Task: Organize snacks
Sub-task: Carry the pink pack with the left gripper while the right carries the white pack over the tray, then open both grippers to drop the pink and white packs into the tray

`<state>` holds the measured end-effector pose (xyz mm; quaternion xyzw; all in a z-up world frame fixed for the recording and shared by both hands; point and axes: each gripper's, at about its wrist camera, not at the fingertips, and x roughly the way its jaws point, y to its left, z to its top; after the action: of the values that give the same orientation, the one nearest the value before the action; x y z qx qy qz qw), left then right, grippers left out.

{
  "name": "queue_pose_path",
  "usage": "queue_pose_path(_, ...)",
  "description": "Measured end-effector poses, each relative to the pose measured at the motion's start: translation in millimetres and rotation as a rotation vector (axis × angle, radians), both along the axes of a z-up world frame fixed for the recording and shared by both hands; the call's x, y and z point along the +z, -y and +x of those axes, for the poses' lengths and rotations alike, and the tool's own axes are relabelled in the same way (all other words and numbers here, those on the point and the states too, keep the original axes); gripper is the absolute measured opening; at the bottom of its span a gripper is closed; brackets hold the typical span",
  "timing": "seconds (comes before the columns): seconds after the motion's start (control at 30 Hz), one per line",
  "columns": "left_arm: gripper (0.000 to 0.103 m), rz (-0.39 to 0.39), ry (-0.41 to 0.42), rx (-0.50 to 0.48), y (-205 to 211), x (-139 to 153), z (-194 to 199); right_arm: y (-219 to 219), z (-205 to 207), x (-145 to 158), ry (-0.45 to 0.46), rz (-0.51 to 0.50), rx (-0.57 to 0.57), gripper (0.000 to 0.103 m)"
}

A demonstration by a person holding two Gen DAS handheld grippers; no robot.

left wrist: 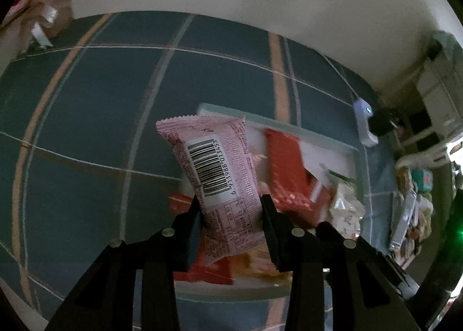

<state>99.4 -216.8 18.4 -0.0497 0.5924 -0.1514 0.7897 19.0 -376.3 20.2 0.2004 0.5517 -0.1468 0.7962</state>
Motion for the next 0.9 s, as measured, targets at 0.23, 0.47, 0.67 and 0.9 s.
queue_pose_path(0.23,0.06,-0.024,0.004,-0.01,8,4,-18,9,-20,-3,0.001,0.025,-0.028,0.056)
queue_pose_path(0.47,0.07,0.051,0.052,0.057,-26,12,-38,-2,-40,5,0.019,0.015,-0.014,0.063)
queue_pose_path(0.67,0.082,0.243,0.101,0.076,-56,5,-62,-26,-63,6,0.022,-0.006,0.02,0.076)
queue_pose_path(0.9,0.087,0.355,0.138,0.098,-83,2,-85,-51,-83,-2,0.002,-0.024,0.052,0.086)
